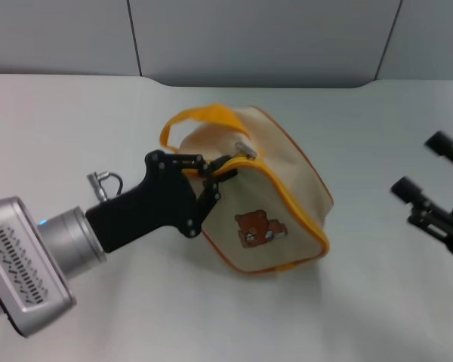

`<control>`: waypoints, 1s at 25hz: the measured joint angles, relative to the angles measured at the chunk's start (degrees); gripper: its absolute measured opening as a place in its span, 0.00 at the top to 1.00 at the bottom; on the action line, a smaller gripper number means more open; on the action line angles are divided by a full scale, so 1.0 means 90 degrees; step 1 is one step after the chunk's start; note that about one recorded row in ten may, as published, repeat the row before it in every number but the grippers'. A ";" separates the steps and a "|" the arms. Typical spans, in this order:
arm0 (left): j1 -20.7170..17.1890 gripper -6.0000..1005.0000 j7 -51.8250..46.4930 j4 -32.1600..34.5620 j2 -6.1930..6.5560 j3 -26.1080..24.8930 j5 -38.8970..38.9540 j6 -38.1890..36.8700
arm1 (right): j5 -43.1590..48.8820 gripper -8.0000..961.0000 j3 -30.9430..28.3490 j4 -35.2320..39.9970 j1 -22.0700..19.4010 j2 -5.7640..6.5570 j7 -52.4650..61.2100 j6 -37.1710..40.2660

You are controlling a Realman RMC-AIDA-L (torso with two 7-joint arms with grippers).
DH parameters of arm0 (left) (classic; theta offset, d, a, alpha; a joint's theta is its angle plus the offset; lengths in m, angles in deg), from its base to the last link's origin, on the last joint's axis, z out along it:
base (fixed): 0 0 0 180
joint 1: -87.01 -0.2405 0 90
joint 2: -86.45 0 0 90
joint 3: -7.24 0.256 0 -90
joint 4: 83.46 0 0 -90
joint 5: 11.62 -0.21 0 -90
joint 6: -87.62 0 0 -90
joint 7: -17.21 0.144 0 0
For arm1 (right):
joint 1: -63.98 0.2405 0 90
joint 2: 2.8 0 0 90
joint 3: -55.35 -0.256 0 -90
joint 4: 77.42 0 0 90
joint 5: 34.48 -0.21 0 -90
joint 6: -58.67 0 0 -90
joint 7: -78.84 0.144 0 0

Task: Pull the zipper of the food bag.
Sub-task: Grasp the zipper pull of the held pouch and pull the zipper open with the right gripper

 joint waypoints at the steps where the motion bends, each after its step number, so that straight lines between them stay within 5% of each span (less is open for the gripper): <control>1: 0.0045 0.90 0.0001 0.0073 0.0000 0.0028 -0.0006 -0.0011 | -0.0134 0.13 -0.0061 -0.0098 -0.0058 0.0000 -0.0169 -0.0014; 8: 0.0188 0.92 0.0004 0.0513 0.0000 0.0246 -0.0034 -0.0103 | -0.0781 0.13 -0.0361 -0.0648 -0.0172 -0.0015 -0.1302 -0.0452; 19: 0.0196 0.92 0.0325 0.0796 -0.0001 0.0757 -0.0011 -0.0123 | -0.0653 0.13 -0.0213 -0.3017 0.0366 -0.0050 -0.7429 -0.1901; 25: 0.0201 0.92 0.0312 0.0767 0.0000 0.0736 0.0030 -0.0122 | -0.0363 0.13 -0.0149 -0.3462 0.0441 -0.0053 -0.8452 -0.2448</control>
